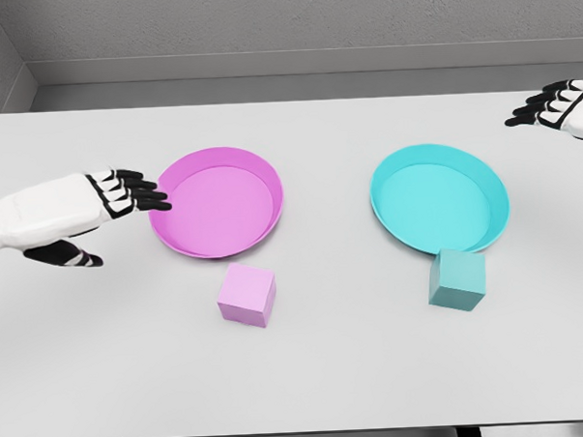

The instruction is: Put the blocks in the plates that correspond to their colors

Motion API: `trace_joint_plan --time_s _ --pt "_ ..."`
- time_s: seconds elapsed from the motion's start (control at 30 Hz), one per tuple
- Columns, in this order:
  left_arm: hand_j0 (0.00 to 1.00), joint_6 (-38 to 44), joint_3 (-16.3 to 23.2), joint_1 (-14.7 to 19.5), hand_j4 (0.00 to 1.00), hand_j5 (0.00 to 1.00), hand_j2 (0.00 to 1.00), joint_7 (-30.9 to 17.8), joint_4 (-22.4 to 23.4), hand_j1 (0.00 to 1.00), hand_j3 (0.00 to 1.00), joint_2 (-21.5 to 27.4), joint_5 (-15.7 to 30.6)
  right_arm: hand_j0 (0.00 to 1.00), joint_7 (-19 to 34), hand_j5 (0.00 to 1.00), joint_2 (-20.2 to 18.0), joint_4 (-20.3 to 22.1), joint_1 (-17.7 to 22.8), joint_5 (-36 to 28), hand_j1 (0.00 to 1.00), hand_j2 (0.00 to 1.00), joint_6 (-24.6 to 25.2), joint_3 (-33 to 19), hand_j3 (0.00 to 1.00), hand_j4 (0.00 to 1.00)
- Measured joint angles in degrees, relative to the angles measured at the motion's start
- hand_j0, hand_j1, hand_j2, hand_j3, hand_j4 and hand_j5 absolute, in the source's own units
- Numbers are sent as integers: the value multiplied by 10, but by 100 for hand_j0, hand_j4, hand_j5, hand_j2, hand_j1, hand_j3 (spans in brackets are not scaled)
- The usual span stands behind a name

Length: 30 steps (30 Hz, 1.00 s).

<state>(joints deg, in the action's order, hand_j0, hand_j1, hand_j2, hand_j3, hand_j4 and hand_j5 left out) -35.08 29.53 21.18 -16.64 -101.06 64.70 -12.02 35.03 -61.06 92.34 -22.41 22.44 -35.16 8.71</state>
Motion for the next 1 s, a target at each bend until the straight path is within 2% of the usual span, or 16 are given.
trace_joint_plan --time_s 0.07,0.1,0.17,0.23,0.3,0.33,0.43,0.5,0.6,0.67,0.77,0.87,1.0 --pt "100 0 4 3 100 100 100 -7 0 100 100 -2 -2 100 0 100 0 5 0 0 100 100 0 0 100 100" --pt "100 -1 9 18 100 100 100 -10 0 100 100 -3 -5 100 0 100 0 8 -2 0 100 100 0 1 100 100" --pt "100 0 31 58 100 100 100 -12 1 100 100 -3 -1 100 0 100 1 11 -3 0 100 100 0 1 100 100" --pt "100 0 48 129 100 100 100 -15 1 100 100 -3 -3 100 0 100 1 12 -6 0 100 100 0 0 100 100" --pt "100 0 57 135 100 100 100 -32 1 100 100 -2 -4 100 0 100 2 12 -8 2 100 100 0 0 100 100" --pt "100 0 63 151 100 100 100 -41 1 100 100 -3 -18 100 0 100 3 12 -7 3 100 100 0 0 100 100" --pt "100 0 78 171 100 100 100 -56 0 100 100 -7 -73 100 0 100 12 13 0 21 100 100 0 1 100 100" --pt "100 0 88 173 100 100 100 -61 0 100 100 -9 -115 100 0 100 20 21 -6 29 100 100 0 12 100 100" --pt "99 0 110 191 99 99 99 -90 0 99 99 -29 -158 100 0 100 23 43 -78 33 100 100 1 64 100 100" --pt "99 0 125 207 99 99 99 -119 0 99 99 -62 -170 100 0 100 23 54 -84 35 100 100 0 103 100 100" --pt "99 0 160 252 99 99 99 -140 -1 99 99 -106 -177 100 0 100 17 65 -99 36 100 100 0 151 100 100" --pt "99 0 187 254 99 99 99 -131 -1 99 99 -124 -171 100 0 100 3 78 -100 37 100 100 0 188 100 100" --pt "100 0 202 254 100 100 100 -98 0 100 100 -129 -129 100 0 100 -7 83 -107 38 100 100 0 238 100 100"
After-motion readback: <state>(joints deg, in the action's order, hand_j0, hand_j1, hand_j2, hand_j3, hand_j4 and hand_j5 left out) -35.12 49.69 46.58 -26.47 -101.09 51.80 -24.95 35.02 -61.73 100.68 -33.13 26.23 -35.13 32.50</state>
